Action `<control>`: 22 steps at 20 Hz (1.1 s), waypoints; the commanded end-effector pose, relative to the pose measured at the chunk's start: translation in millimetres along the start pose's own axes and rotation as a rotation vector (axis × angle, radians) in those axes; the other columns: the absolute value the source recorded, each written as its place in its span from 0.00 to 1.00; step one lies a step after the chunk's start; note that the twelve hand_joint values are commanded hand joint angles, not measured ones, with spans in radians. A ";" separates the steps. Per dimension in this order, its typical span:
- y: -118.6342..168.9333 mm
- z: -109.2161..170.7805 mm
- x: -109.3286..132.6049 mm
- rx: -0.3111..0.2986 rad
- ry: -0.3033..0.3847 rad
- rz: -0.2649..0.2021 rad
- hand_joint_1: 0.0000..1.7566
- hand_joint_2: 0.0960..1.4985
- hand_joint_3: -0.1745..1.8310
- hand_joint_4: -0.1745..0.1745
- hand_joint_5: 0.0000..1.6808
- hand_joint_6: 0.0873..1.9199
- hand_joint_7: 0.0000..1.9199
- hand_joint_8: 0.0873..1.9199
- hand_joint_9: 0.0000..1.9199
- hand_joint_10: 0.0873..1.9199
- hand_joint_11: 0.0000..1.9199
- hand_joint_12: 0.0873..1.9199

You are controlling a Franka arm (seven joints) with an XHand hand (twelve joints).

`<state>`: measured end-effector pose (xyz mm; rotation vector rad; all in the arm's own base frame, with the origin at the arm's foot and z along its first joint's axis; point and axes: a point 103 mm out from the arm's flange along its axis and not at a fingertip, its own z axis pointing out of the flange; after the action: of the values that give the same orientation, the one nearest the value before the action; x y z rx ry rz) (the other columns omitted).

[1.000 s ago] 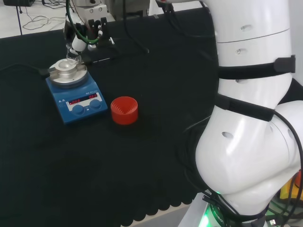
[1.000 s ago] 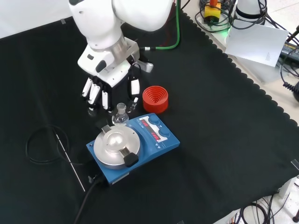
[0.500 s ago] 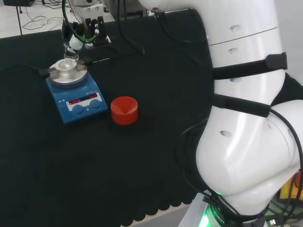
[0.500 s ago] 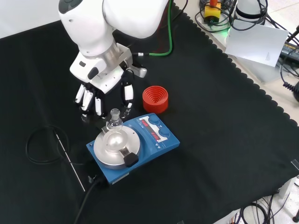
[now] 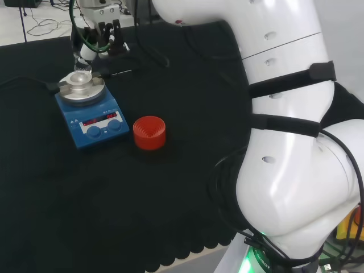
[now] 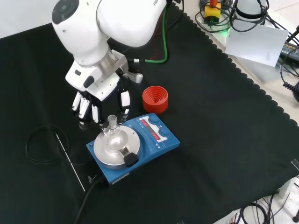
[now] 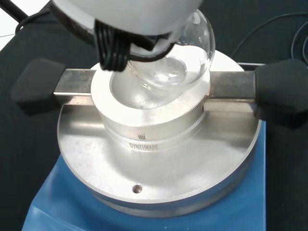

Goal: Place the round-bottom flask on the heater.

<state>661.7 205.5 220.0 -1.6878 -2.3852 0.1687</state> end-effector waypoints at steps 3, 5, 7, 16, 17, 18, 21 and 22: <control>9.2 10.4 7.1 0.028 -0.020 -0.017 0.64 0.37 0.49 0.78 0.72 0.42 0.23 0.31 0.41 0.25 0.27 0.65; 10.5 10.3 7.1 0.029 -0.023 -0.015 0.64 0.37 0.49 0.78 0.72 0.42 0.23 0.31 0.41 0.25 0.27 0.65; 10.3 10.0 5.8 0.030 -0.021 -0.009 0.64 0.37 0.49 0.78 0.72 0.42 0.23 0.31 0.41 0.25 0.27 0.65; 2.3 8.4 -3.1 0.014 0.012 -0.020 0.64 0.39 0.47 0.86 0.71 0.42 0.23 0.32 0.40 0.25 0.27 0.65; 1.2 8.5 -2.4 0.010 0.017 -0.026 0.63 0.40 0.46 0.88 0.71 0.42 0.22 0.32 0.40 0.25 0.27 0.65; 0.0 8.3 -2.4 0.006 0.020 -0.029 0.63 0.40 0.46 0.90 0.70 0.43 0.22 0.32 0.40 0.25 0.27 0.65; -2.8 7.5 0.0 0.012 0.027 -0.030 0.59 0.38 0.44 0.72 0.61 0.41 0.18 0.31 0.37 0.25 0.23 0.66; -3.8 7.0 0.6 0.010 0.026 -0.029 0.56 0.37 0.42 0.56 0.52 0.41 0.15 0.31 0.33 0.27 0.19 0.67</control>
<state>658.6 204.7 209.1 -1.6450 -2.3842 0.1816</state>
